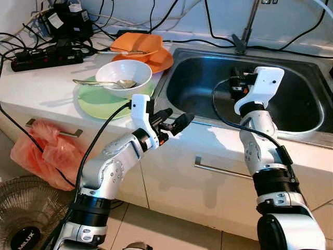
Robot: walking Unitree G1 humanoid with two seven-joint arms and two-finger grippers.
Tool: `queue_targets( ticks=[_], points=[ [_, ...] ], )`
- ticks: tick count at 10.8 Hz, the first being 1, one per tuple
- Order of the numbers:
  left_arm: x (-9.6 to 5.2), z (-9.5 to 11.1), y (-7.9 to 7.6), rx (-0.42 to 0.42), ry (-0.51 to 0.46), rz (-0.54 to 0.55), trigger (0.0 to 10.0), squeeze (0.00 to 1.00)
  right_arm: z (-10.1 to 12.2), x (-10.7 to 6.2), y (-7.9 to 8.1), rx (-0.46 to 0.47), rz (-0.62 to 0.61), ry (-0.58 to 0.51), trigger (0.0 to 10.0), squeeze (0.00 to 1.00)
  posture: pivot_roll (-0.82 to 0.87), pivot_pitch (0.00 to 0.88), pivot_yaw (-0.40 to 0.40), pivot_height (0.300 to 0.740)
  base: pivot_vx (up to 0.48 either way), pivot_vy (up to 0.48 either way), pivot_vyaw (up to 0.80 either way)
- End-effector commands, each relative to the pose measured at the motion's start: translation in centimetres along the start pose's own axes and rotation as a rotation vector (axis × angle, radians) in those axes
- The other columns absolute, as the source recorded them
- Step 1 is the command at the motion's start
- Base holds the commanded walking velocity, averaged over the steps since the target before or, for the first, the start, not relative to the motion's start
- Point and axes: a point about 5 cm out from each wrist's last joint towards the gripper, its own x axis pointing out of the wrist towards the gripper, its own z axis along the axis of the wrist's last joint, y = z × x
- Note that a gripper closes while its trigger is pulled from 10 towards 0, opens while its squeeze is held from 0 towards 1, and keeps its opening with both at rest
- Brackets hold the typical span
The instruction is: Kitchen organization
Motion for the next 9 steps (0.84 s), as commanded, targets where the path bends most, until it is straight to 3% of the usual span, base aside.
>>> queue_targets(
  ticks=[1,2,3,4,6,7,8,9],
  points=[
    [-0.2,0.2,-0.1,0.025,-0.007,-0.009,10.0,0.42,-0.2,-0.1,0.2,0.022,0.018,0.010,10.0,1.00,0.19,0.038,0.051,0.740,0.000,0.000,0.00],
    [-0.2,0.2,0.0,0.031,-0.003,-0.008,10.0,0.44,-0.3,-0.2,1.0,0.066,0.091,0.031,10.0,1.00,0.19,0.037,0.054,0.740,0.000,0.000,0.00],
    [-0.2,0.2,0.0,0.046,0.001,-0.006,10.0,0.44,-0.5,-0.3,1.4,0.033,0.125,0.047,10.0,1.00,0.19,0.037,0.054,0.740,0.000,0.000,0.00],
    [-0.2,0.4,0.2,0.102,0.001,0.015,10.0,0.42,-1.2,-0.6,1.9,-0.045,0.217,0.106,10.0,1.00,0.19,0.037,0.054,0.740,0.000,0.000,0.00],
    [-0.3,1.6,0.7,0.214,-0.033,0.067,10.0,0.36,-1.8,-1.3,1.6,-0.155,0.291,0.156,10.0,1.00,0.19,0.032,0.056,0.740,0.000,0.000,0.00],
    [-0.5,2.4,1.0,0.284,-0.067,0.103,10.0,0.23,-2.1,-1.8,1.2,-0.153,0.303,0.182,10.0,1.00,0.19,0.032,0.056,0.740,0.000,0.000,0.00],
    [-0.6,2.9,1.1,0.339,-0.085,0.122,10.0,0.00,-2.3,-2.2,1.2,-0.169,0.331,0.206,10.0,1.00,0.19,0.032,0.056,0.740,0.000,0.000,0.00],
    [-1.0,4.0,1.6,0.432,-0.125,0.183,10.0,0.00,-2.4,-3.1,1.4,-0.145,0.390,0.225,10.0,1.00,0.20,0.030,0.052,0.740,0.000,0.000,0.00]
  ],
)
